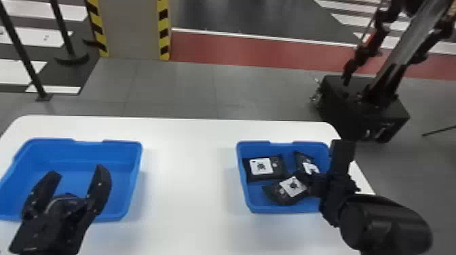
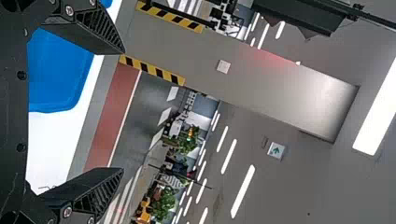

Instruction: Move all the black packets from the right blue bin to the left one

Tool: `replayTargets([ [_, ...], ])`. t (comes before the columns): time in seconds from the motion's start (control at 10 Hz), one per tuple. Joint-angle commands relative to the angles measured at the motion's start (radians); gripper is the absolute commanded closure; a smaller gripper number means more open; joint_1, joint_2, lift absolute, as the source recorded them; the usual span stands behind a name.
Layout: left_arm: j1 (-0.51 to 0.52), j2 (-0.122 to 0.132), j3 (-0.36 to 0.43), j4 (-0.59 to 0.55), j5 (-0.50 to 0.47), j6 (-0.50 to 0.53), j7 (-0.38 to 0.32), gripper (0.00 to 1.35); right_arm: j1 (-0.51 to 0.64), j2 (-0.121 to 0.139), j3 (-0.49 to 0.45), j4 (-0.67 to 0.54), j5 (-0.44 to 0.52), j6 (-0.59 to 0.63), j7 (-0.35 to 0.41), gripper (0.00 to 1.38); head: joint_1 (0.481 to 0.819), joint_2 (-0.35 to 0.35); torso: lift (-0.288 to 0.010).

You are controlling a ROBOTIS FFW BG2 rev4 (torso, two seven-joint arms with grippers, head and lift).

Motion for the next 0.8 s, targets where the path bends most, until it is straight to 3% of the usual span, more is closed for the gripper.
replayTargets([
  [0.0, 0.0, -0.003, 0.002, 0.0, -0.001, 0.006, -0.001, 0.13, -0.015, -0.008, 0.0, 0.003, -0.01, 0.035, -0.008, 0.46, 0.695, -0.177, -0.11],
  [0.1, 0.002, -0.003, 0.002, 0.0, -0.001, 0.006, -0.001, 0.13, -0.019, -0.017, 0.0, 0.005, -0.025, 0.062, -0.008, 0.63, 0.695, -0.178, -0.11],
  [0.3, 0.002, -0.003, 0.004, 0.0, -0.001, 0.004, -0.002, 0.13, -0.022, -0.025, 0.002, 0.025, -0.056, 0.072, 0.014, 1.1, 0.695, -0.179, -0.11],
  [0.7, -0.002, -0.003, 0.004, 0.0, -0.003, -0.001, -0.005, 0.13, 0.044, -0.014, 0.017, -0.059, -0.034, -0.088, 0.061, 1.16, 0.695, -0.156, -0.11],
])
